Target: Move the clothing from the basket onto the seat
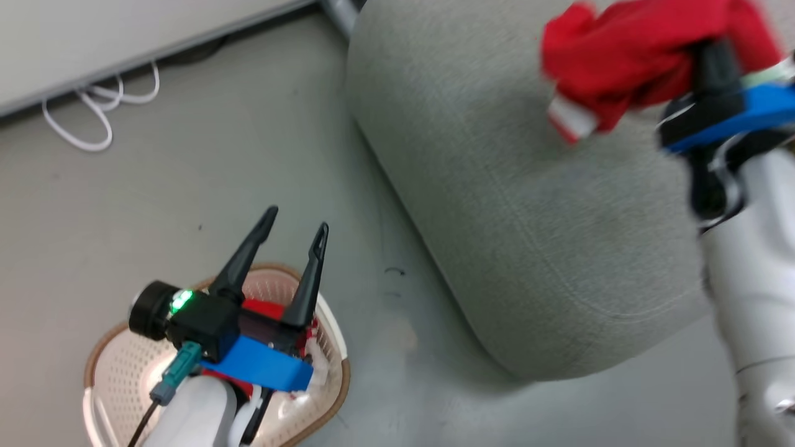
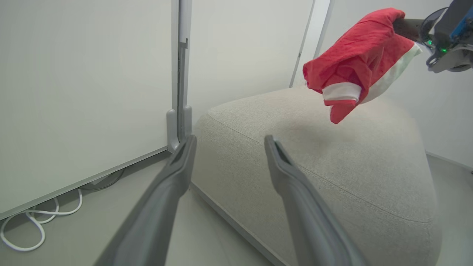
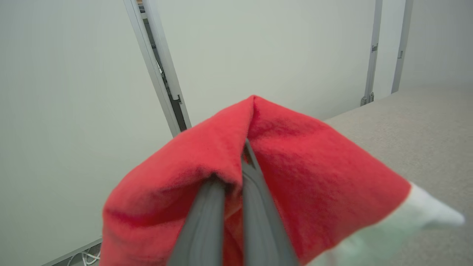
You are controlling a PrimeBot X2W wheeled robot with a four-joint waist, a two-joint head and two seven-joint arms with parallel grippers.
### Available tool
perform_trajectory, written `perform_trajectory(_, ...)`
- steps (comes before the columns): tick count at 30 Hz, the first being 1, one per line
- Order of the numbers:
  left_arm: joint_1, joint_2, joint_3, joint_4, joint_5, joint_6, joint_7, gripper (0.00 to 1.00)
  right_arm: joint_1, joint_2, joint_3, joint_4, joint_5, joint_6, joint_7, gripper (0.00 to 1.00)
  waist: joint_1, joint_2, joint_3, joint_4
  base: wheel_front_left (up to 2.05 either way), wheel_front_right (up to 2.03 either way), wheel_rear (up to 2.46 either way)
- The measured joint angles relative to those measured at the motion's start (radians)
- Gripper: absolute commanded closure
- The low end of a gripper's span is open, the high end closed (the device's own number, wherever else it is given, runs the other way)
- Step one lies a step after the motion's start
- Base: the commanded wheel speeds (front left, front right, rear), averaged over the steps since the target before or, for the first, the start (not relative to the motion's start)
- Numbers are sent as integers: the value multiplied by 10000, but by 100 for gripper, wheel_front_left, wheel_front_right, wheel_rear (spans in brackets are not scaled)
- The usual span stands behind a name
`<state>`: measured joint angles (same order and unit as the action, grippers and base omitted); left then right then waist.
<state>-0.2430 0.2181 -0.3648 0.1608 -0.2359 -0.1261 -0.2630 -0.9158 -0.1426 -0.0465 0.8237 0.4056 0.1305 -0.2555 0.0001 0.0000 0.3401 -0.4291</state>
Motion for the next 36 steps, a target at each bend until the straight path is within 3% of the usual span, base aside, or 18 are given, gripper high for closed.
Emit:
perform_trajectory(11,-1151,349,-69,-1227,387,0,0,0,-2115,-2048,-2443,151,-890,0,-42,100,1,0,2400,1033,0,0,0)
perform_trajectory(18,-1592,433,-295,-1641,554,0,0,0,-2366,-2209,-4435,504,-2063,0,-59,100,2,0,3702,1669,0,0,0)
perform_trajectory(22,-1698,439,-240,-1708,619,0,0,0,-2238,-2092,-4997,1252,-2658,0,-65,100,3,0,4068,2071,0,0,0)
perform_trajectory(23,-1698,454,-209,-1705,631,0,0,0,-2228,-2038,-5081,1434,-2775,0,-65,72,2,0,4126,2140,0,0,0)
perform_trajectory(24,-1698,466,-192,-1699,642,0,0,0,-2230,-2000,-5166,1607,-2913,0,-58,11,2,-1,4164,2197,0,0,0)
perform_trajectory(25,-1698,466,-178,-1689,644,0,0,0,-2233,-1965,-5241,1756,-3018,0,-56,0,3,0,4183,2242,0,0,0)
perform_trajectory(36,-1664,199,-94,-1327,499,-31,0,0,-2126,-1739,-4869,2564,-3471,0,-40,0,1,0,3382,2311,0,0,0)
